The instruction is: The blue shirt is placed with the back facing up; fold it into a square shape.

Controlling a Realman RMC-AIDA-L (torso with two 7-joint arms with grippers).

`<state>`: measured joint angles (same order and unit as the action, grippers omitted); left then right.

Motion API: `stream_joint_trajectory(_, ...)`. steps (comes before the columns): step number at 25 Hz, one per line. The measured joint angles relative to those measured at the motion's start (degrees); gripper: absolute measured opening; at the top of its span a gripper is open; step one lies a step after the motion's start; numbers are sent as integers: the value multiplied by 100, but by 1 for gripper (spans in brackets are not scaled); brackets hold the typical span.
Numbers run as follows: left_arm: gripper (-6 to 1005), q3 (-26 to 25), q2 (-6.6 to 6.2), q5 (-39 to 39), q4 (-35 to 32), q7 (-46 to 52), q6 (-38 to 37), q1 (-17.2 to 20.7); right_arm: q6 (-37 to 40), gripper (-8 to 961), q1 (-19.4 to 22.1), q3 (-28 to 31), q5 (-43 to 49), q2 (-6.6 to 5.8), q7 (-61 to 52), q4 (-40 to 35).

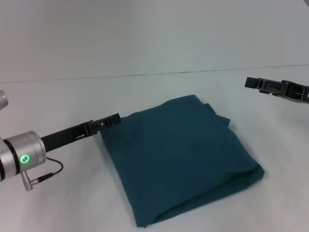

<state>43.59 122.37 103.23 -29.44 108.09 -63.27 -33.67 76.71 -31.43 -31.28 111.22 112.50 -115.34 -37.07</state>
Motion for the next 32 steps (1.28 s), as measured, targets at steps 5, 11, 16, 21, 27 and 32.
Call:
stream_joint_trajectory(5,888,51,-1,401,6,298,284,-177,3,922,-68,-34,4,-48,-32,-2)
stream_joint_trajectory(11,887,351,37,502,17,356,827,-277,-8,925,-109,-57,23,-59,-32,-2)
stream_joint_trajectory(16,887,641,42,560,26,370,1164,-287,-27,925,-106,-56,28,-86,-38,-2)
stream_joint_trajectory(21,887,707,42,638,28,333,1275,-308,-34,926,-107,-52,31,-96,-64,-1)
stream_joint_trajectory(27,888,936,80,643,59,325,1357,-428,-77,926,-110,-52,32,-98,-82,-1)
stream_joint_trajectory(32,888,1019,86,646,93,333,1376,-526,-134,926,-116,-53,36,-98,-89,1)
